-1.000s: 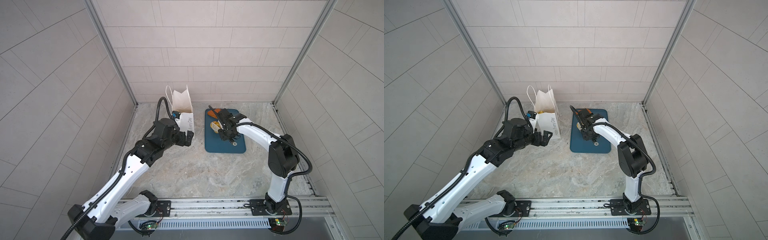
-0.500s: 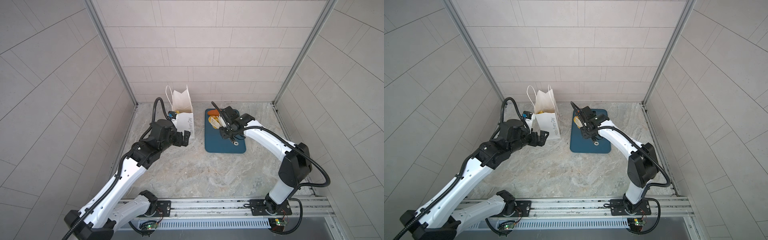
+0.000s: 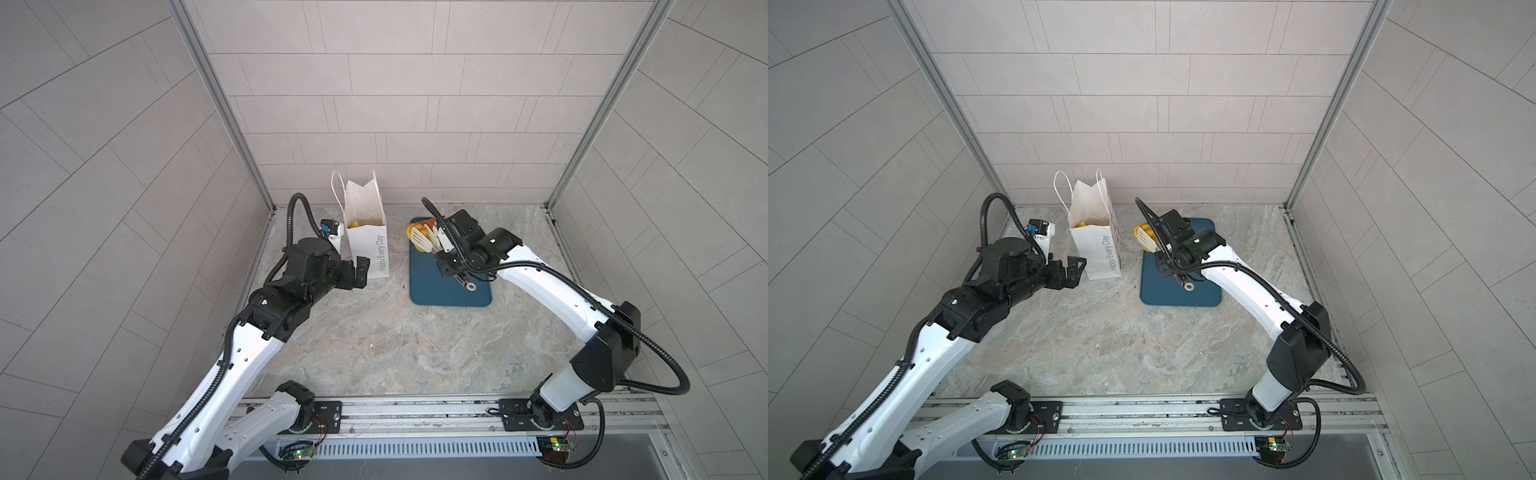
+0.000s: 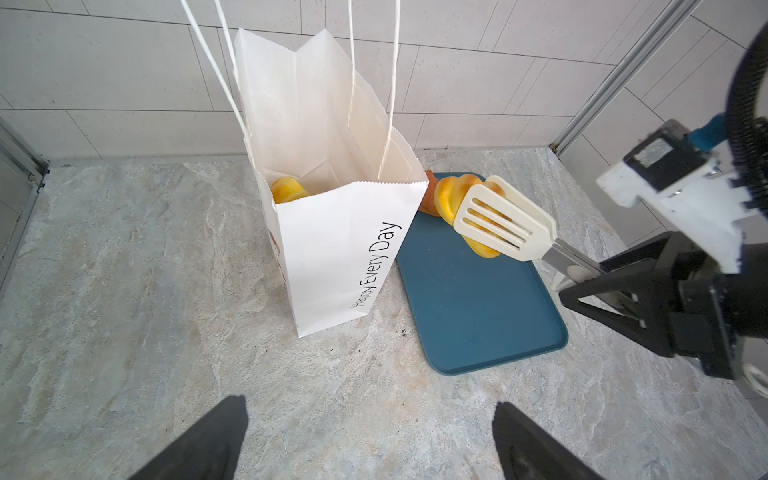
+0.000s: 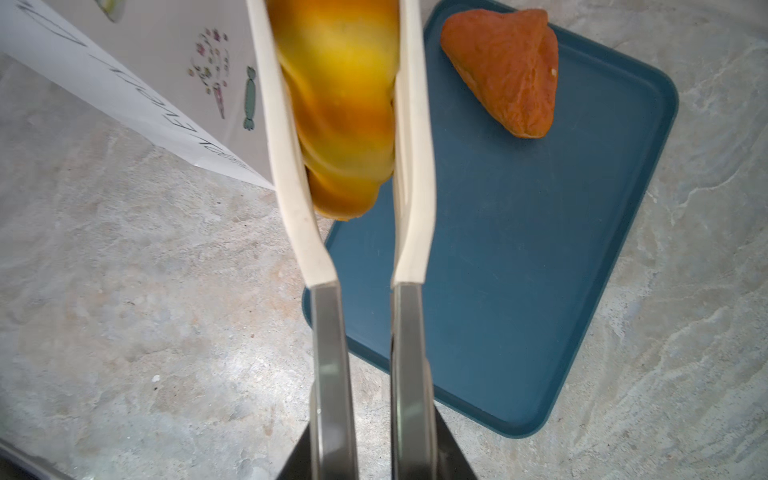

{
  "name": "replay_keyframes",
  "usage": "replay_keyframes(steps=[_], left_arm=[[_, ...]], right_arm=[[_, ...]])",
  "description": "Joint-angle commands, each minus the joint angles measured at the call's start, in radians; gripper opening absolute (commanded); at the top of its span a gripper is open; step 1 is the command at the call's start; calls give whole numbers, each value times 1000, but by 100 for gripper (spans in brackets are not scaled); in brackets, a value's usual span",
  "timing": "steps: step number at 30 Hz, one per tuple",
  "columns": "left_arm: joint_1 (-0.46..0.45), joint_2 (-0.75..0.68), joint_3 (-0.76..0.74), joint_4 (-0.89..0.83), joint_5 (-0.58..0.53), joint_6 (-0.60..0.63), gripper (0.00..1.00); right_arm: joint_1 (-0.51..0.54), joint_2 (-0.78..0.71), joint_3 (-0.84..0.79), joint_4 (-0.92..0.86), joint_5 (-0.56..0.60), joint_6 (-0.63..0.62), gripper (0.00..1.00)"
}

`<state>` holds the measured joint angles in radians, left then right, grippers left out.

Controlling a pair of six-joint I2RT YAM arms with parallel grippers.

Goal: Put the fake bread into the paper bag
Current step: 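Carry the striped bun toward the bag opening with right gripper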

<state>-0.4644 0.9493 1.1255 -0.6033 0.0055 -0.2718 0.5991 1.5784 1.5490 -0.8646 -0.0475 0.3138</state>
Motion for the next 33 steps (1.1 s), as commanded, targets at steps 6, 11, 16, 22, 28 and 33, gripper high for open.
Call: replay_keyframes(steps=[6, 11, 16, 22, 28, 33], left_arm=[[18, -22, 42, -27, 16, 5, 100], [28, -24, 45, -27, 23, 3, 100], [44, -27, 42, -28, 32, 0, 100], [63, -39, 33, -30, 43, -5, 100], [70, -49, 27, -33, 47, -7, 100], [73, -53, 16, -35, 46, -9, 100]], right_arm=[[33, -123, 59, 37, -53, -19, 34], [76, -163, 67, 66, -73, -33, 35], [121, -170, 90, 80, -81, -43, 35], [173, -160, 95, 136, -83, -54, 36], [202, -114, 144, 178, -89, -55, 36], [205, -46, 226, 176, -102, -61, 36]])
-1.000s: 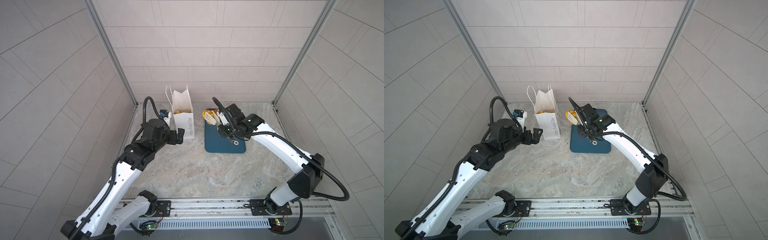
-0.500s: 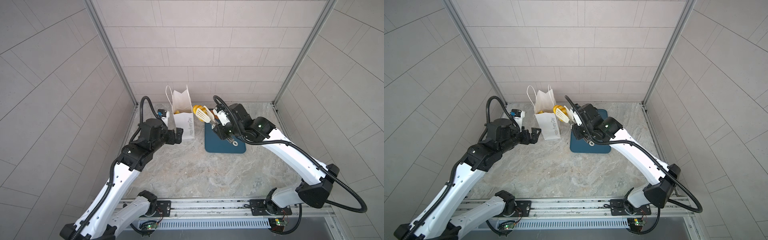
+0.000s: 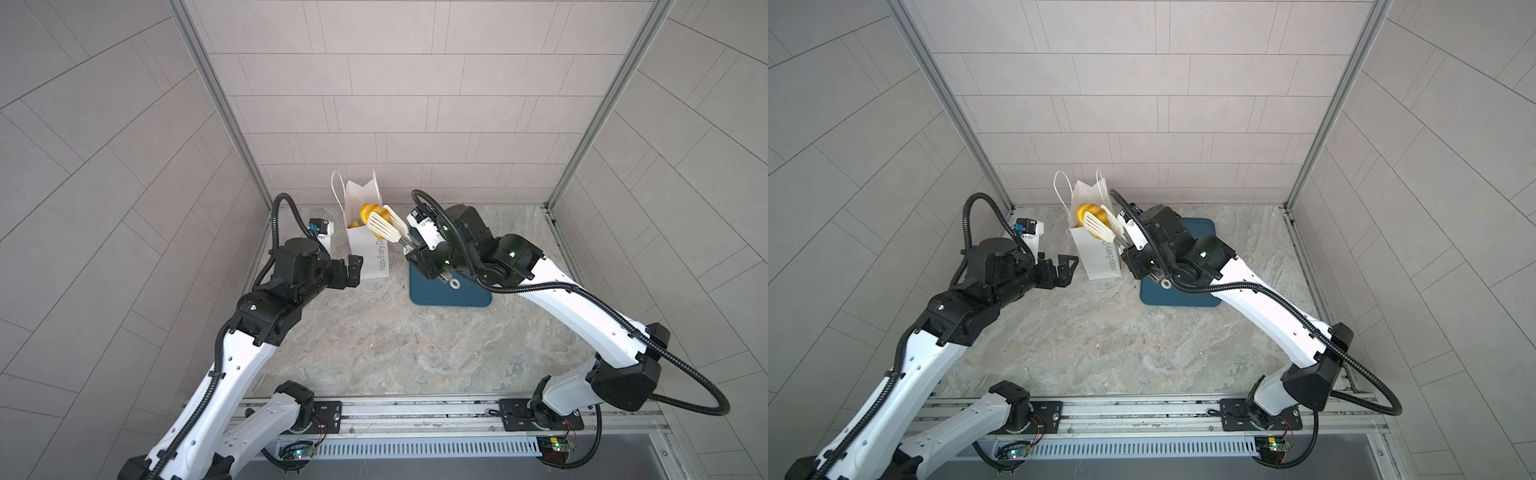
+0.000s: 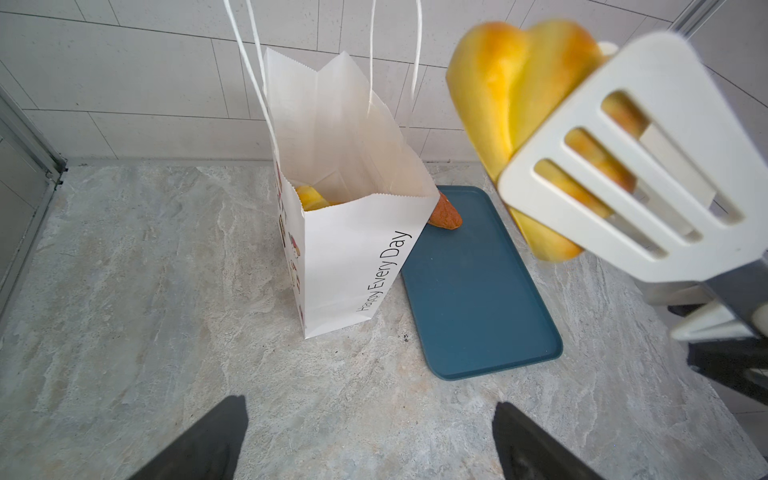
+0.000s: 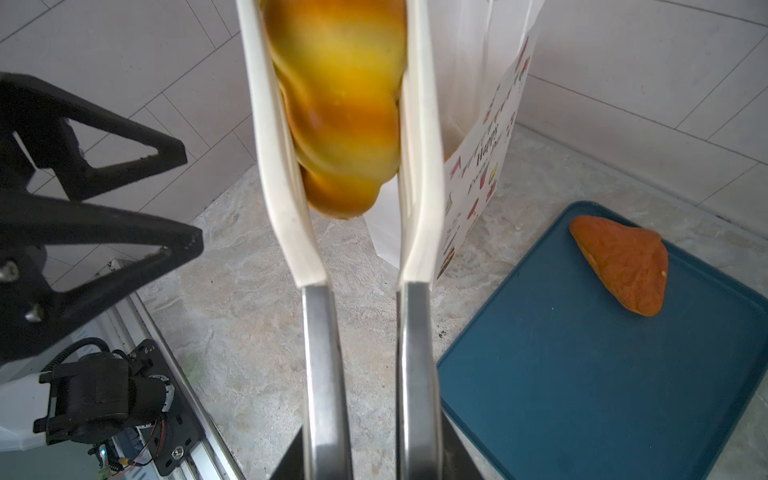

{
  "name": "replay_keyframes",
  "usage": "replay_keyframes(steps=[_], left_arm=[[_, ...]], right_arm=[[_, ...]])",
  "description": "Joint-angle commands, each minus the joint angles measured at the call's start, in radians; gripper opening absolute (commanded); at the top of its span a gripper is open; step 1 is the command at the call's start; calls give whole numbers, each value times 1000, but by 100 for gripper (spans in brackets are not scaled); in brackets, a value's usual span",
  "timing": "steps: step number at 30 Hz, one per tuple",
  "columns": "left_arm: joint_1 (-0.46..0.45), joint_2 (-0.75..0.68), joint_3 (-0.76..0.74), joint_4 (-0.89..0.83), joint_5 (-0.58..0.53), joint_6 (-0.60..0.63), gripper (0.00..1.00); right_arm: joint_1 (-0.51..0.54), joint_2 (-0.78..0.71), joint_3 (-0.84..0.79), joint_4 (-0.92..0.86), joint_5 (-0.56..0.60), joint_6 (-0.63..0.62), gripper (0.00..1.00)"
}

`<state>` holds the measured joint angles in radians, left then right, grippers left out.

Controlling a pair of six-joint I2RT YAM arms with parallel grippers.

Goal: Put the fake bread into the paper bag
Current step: 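Carry the striped bun toward the bag opening with right gripper, then lower the striped bun into the bag and open the tongs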

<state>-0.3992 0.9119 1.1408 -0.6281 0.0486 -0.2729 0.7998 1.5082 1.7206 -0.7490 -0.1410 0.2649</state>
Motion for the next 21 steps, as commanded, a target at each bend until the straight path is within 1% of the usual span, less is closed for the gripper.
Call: replay_keyframes(steps=[1, 12, 21], left_arm=[[9, -18, 0, -8, 4, -8, 100], [17, -36, -14, -17, 3, -6, 100], [27, -33, -39, 13, 42, -17, 100]], right_arm=[[4, 39, 71, 59, -9, -12, 36], [-12, 224, 264, -3, 40, -29, 36], [-41, 345, 379, -51, 69, -23, 37]])
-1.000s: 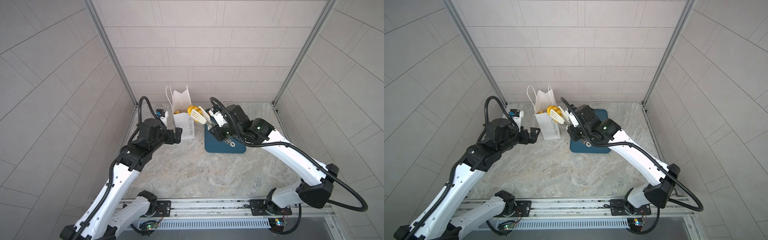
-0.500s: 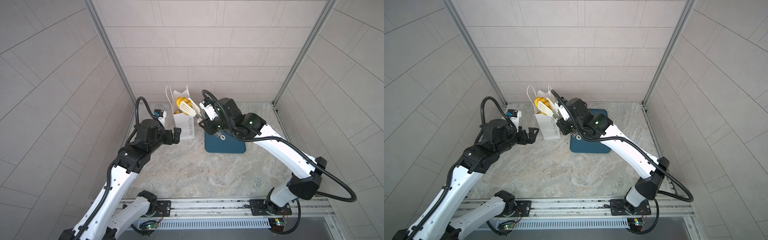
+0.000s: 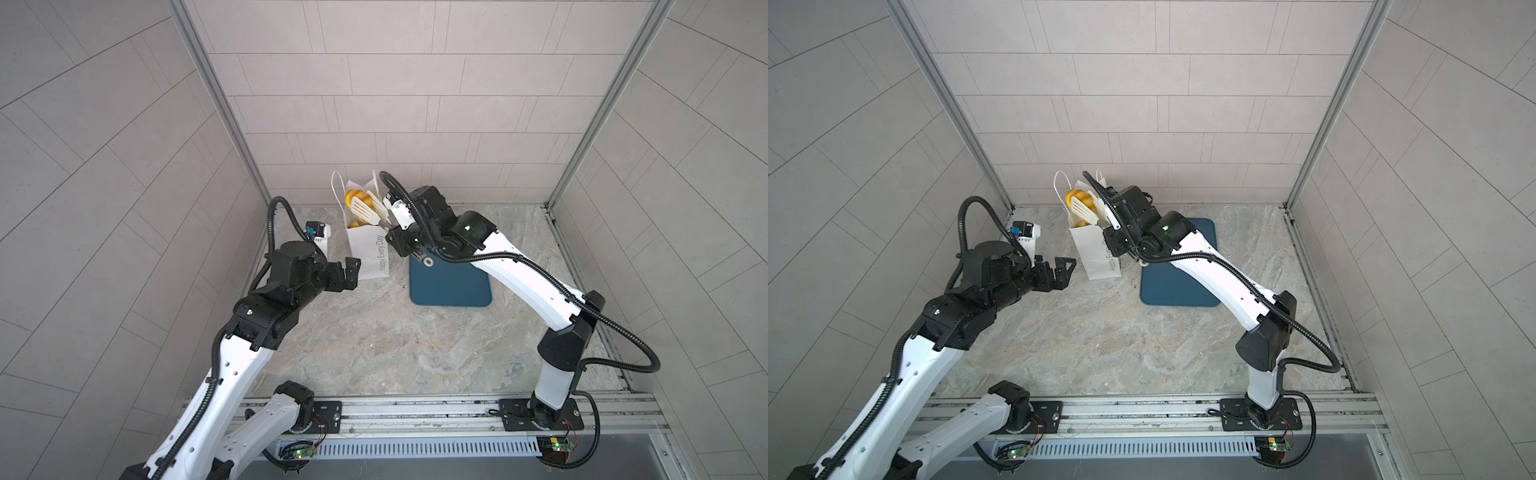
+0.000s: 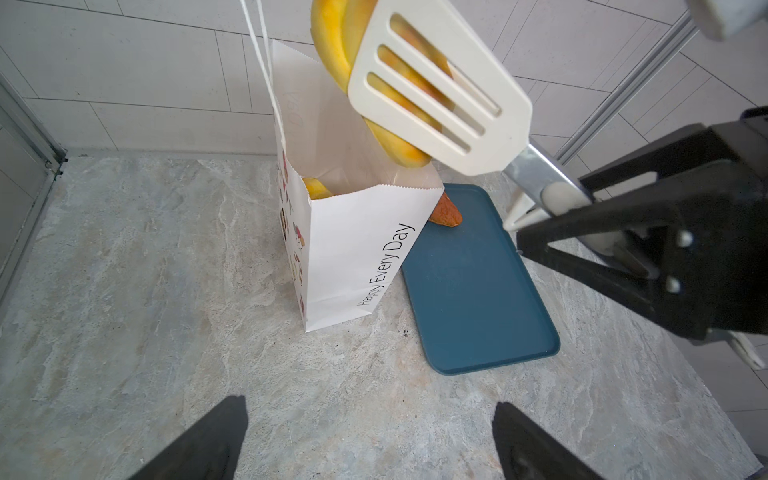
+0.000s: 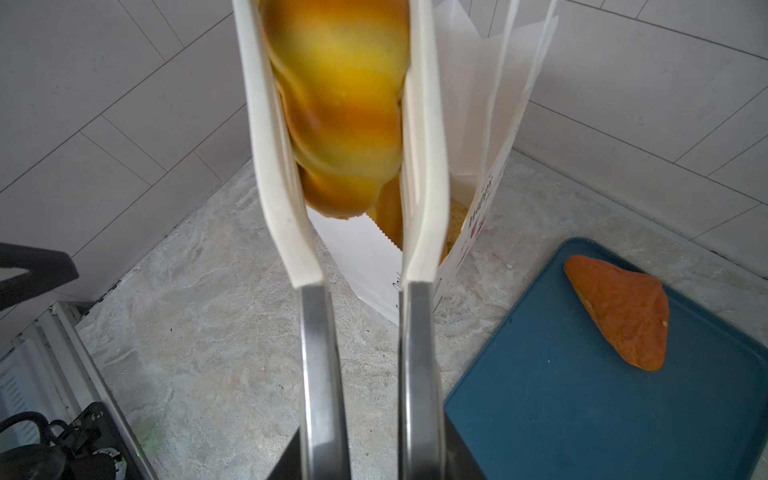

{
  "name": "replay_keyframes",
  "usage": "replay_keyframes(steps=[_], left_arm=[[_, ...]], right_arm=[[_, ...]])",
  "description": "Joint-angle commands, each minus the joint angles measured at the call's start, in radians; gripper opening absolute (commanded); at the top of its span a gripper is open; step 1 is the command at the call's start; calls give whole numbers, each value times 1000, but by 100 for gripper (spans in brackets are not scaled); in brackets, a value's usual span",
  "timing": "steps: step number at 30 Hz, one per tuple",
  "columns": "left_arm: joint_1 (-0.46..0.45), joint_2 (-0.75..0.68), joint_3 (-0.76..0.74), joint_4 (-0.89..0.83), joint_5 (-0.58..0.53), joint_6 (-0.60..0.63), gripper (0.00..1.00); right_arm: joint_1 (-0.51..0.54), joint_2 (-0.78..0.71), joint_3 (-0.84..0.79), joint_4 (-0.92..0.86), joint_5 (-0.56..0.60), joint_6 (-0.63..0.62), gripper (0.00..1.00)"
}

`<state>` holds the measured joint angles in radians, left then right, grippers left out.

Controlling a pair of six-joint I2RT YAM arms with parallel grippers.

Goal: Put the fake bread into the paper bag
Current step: 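Lower the striped bun into the bag and open the tongs, then withdraw the tongs from the bag back over the tray with right gripper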

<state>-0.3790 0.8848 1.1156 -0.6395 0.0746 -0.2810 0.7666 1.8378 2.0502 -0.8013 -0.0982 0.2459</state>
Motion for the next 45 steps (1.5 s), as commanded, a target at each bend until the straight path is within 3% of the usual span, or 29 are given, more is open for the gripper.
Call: replay_keyframes(steps=[1, 15, 26, 45], left_arm=[[8, -5, -17, 27, 18, -11, 100], [15, 1, -28, 31, 28, -6, 100], [15, 5, -19, 33, 48, 0, 100], [8, 20, 6, 30, 62, -8, 100]], right_arm=[[-11, 29, 65, -7, 28, -2, 37], [-29, 169, 261, -150, 47, 5, 46], [-29, 128, 258, -162, 52, -4, 56], [-27, -15, 169, -158, 27, -51, 55]])
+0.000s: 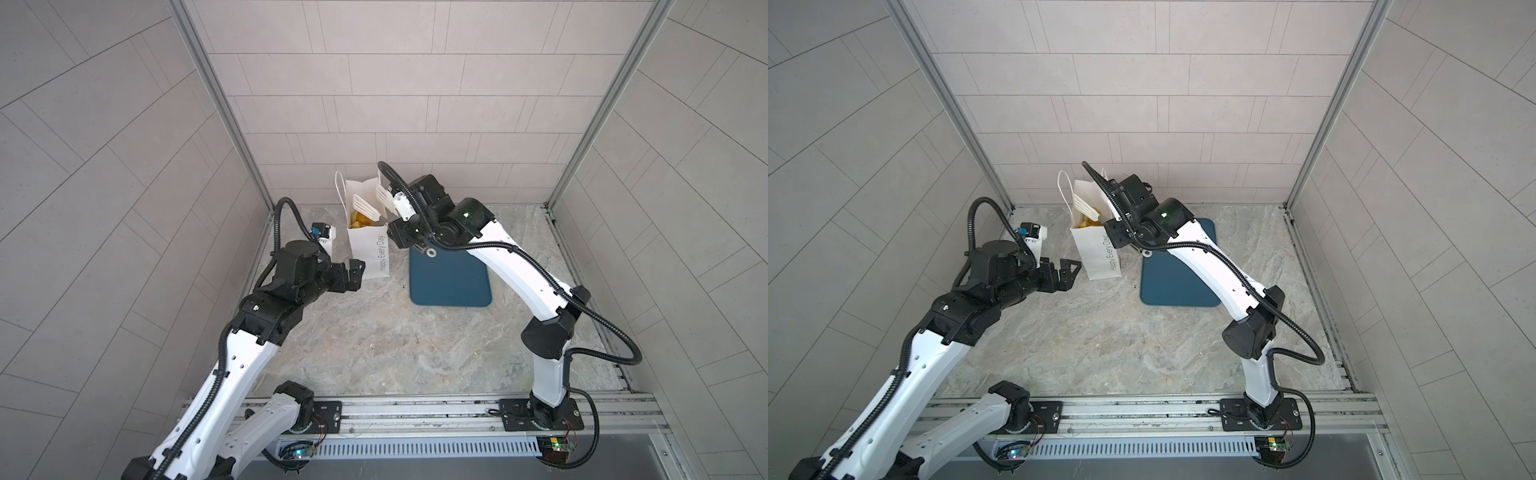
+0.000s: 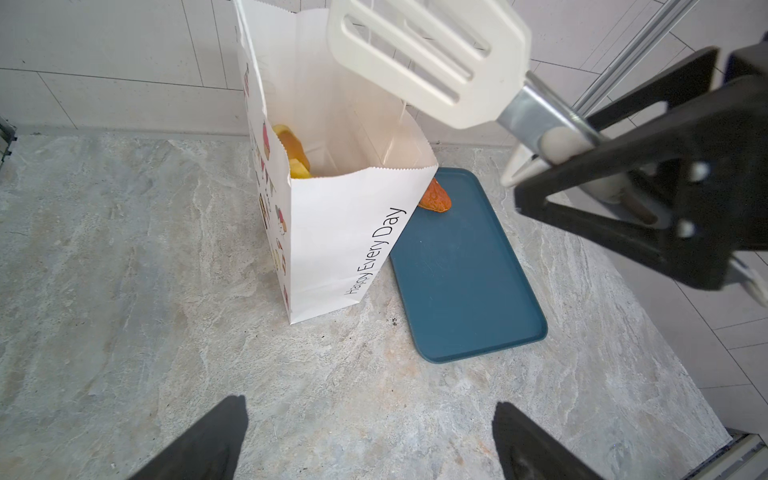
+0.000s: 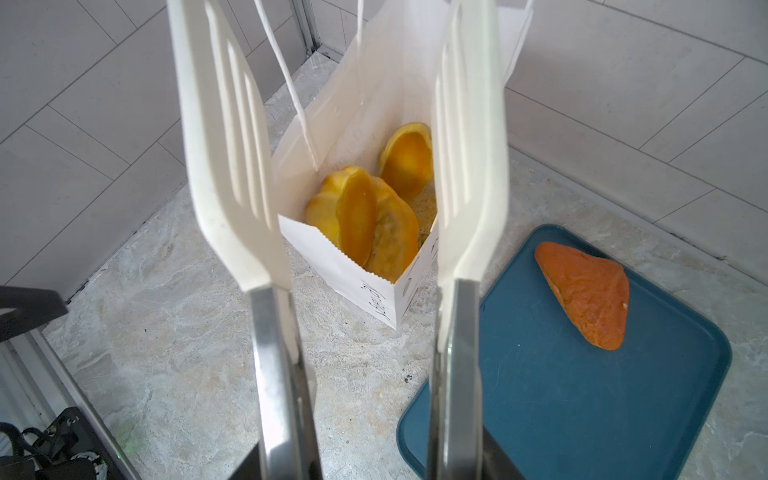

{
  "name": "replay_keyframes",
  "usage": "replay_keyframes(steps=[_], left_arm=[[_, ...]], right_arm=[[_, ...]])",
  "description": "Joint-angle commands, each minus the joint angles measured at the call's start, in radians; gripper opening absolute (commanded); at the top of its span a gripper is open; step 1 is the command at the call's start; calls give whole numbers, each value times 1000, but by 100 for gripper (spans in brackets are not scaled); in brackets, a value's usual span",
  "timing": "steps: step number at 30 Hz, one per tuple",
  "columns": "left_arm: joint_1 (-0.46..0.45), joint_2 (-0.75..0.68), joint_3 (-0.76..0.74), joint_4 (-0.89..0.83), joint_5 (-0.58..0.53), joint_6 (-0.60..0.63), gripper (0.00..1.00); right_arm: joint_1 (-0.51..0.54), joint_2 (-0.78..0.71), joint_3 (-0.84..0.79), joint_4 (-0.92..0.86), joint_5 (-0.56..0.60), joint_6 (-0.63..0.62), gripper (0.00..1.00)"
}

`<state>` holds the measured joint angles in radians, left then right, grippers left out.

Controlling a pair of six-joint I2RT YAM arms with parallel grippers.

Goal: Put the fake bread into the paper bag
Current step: 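Withdraw the tongs from the bag back over the tray with right gripper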

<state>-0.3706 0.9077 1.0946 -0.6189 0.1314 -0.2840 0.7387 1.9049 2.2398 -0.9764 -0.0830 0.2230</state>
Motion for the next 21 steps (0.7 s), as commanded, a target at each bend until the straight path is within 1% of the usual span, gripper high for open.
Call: replay_keyframes(steps=[1, 5, 9, 13, 21], left_arm=[[-2, -3, 29, 11, 5, -6, 100], [-18, 3, 30, 19, 1, -12, 100], [-51, 14, 37, 21, -21, -11, 100], [-86, 26, 42, 28, -48, -11, 100], [-165, 59, 54, 43, -109, -7, 100]], right_arm=[[1, -100, -43, 22, 20, -36, 55], [1, -178, -160, 73, 78, -57, 55], [-6, -260, -282, 130, 105, -95, 55], [-37, -325, -368, 135, 128, -110, 55], [-94, -426, -544, 149, 200, -179, 55]])
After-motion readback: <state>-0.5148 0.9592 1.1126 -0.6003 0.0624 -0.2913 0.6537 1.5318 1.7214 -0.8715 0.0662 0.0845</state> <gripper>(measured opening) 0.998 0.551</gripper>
